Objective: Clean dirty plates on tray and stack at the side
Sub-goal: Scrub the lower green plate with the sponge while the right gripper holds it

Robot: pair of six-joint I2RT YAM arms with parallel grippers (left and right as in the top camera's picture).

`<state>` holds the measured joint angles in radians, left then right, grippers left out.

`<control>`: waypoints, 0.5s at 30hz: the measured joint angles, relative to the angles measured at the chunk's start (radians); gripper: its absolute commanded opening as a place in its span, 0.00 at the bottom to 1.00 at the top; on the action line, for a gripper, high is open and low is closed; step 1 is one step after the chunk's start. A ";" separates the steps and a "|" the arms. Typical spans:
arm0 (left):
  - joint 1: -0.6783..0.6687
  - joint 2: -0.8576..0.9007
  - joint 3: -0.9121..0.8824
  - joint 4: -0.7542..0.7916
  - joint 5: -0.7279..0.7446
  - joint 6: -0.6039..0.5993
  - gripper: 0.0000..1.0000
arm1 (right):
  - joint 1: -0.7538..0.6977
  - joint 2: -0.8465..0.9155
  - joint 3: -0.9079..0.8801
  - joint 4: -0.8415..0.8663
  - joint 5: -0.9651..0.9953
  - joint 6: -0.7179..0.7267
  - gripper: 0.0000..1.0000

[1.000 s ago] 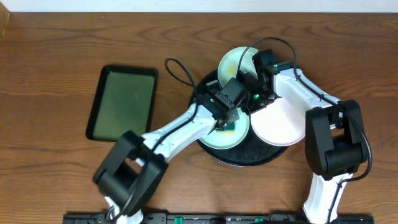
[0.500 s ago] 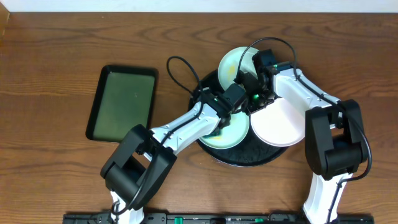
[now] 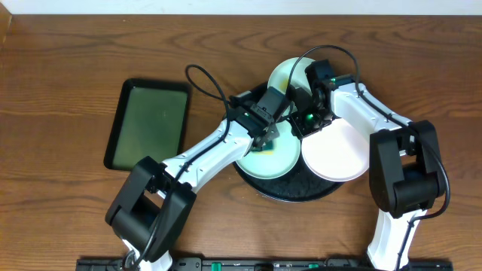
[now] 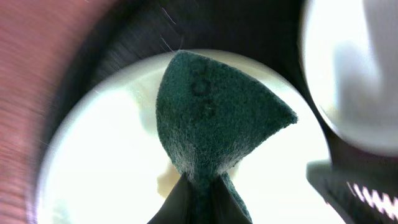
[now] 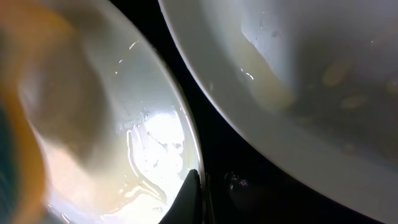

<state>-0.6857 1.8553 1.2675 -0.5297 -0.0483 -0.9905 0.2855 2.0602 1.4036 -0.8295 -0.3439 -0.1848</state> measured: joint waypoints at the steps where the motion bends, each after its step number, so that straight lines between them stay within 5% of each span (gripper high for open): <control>1: -0.002 0.000 0.000 0.000 0.037 0.002 0.07 | 0.000 0.000 0.000 0.000 0.000 0.000 0.01; 8: -0.031 0.024 -0.014 0.000 0.179 0.013 0.07 | 0.000 0.000 0.000 0.000 0.000 0.000 0.01; 15: -0.044 0.045 -0.057 -0.006 0.106 0.032 0.07 | 0.000 0.000 0.000 0.000 -0.001 0.000 0.01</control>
<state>-0.7296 1.8999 1.2102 -0.5354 0.0582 -0.9585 0.2859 2.0602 1.4036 -0.8299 -0.3447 -0.1844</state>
